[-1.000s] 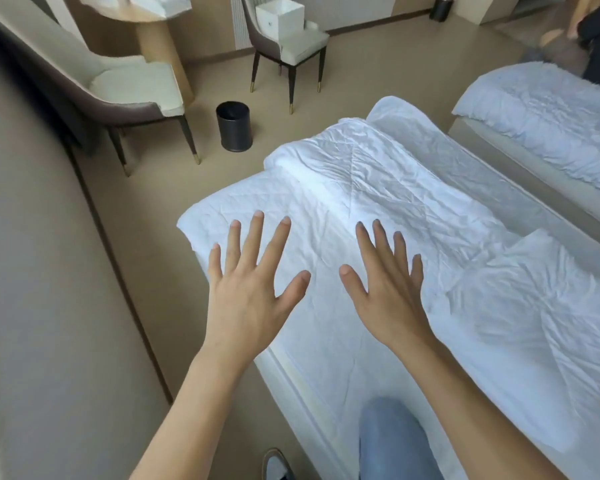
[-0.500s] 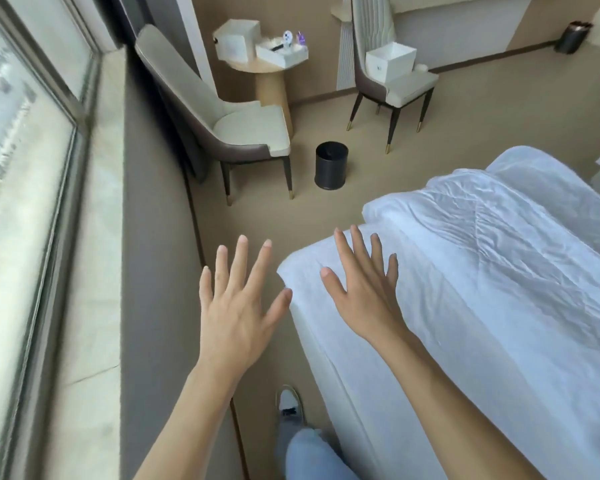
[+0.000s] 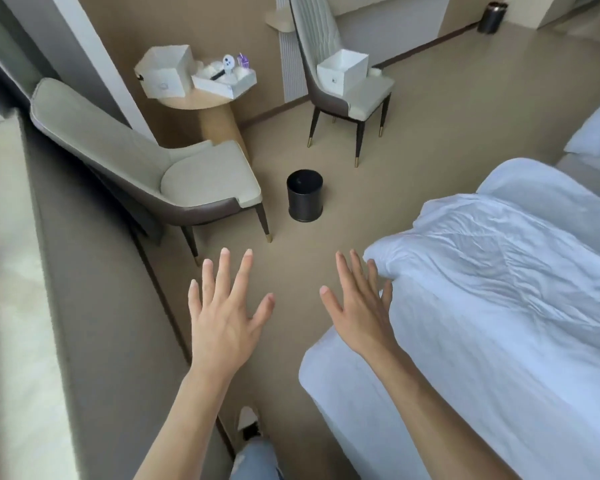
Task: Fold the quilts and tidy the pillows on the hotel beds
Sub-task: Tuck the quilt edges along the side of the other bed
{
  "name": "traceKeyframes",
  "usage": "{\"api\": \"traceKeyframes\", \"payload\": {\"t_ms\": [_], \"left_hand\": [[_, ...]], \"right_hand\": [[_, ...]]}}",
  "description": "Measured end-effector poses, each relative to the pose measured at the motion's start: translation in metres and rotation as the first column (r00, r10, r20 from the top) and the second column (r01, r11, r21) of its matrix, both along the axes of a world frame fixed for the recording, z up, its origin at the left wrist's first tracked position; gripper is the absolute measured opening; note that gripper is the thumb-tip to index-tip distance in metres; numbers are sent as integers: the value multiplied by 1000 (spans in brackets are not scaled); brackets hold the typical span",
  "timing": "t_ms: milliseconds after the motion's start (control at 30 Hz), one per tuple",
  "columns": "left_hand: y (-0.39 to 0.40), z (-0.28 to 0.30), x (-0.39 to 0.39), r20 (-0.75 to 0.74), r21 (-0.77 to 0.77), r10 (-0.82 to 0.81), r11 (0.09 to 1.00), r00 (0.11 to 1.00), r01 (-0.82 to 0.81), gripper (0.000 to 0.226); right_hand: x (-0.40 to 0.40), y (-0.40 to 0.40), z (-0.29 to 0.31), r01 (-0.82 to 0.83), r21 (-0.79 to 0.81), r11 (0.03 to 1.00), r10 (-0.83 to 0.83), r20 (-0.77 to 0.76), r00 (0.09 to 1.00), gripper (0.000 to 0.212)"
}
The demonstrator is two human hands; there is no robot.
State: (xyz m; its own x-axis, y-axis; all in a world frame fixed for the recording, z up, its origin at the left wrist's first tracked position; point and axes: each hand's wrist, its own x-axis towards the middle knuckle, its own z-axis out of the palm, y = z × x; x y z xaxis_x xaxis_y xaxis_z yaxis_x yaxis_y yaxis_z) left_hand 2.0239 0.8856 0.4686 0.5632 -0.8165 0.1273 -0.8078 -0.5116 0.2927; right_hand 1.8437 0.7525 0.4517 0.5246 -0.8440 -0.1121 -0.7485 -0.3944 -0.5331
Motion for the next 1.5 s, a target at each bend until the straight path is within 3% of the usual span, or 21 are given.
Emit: {"api": "traceKeyframes", "payload": {"t_ms": [200, 333, 500, 733, 933, 1033, 1267, 1500], "left_hand": [[-142, -20, 126, 4, 15, -242, 970, 970, 242, 75], [-240, -13, 167, -12, 19, -421, 907, 907, 421, 76], [-379, -7, 173, -52, -1, -630, 776, 775, 630, 77], [-570, -35, 137, -66, -6, -862, 504, 503, 864, 76], [-728, -32, 88, -69, 6, -944, 324, 324, 946, 77], [-792, -19, 48, -103, -3, -976, 195, 194, 981, 76], [-946, -19, -67, -105, -35, -984, -139, -142, 990, 74], [-1088, -6, -203, -71, -17, -883, -464, -464, 886, 75]], "right_hand": [[105, -89, -22, 270, 11, 963, -269, -55, 962, 70], [145, -139, -18, 411, 32, 911, -408, -75, 910, 74], [155, -215, -20, 672, 3, 740, -672, -8, 740, 91], [133, -350, -45, 896, 57, 441, -898, 30, 440, 88], [108, -475, -37, 964, 56, 262, -965, 43, 259, 80], [89, -522, -25, 987, 61, 151, -987, 56, 148, 83], [21, -634, -26, 983, 44, -179, -981, 69, -182, 83], [-58, -749, -18, 850, 90, -518, -846, 94, -525, 88]]}}
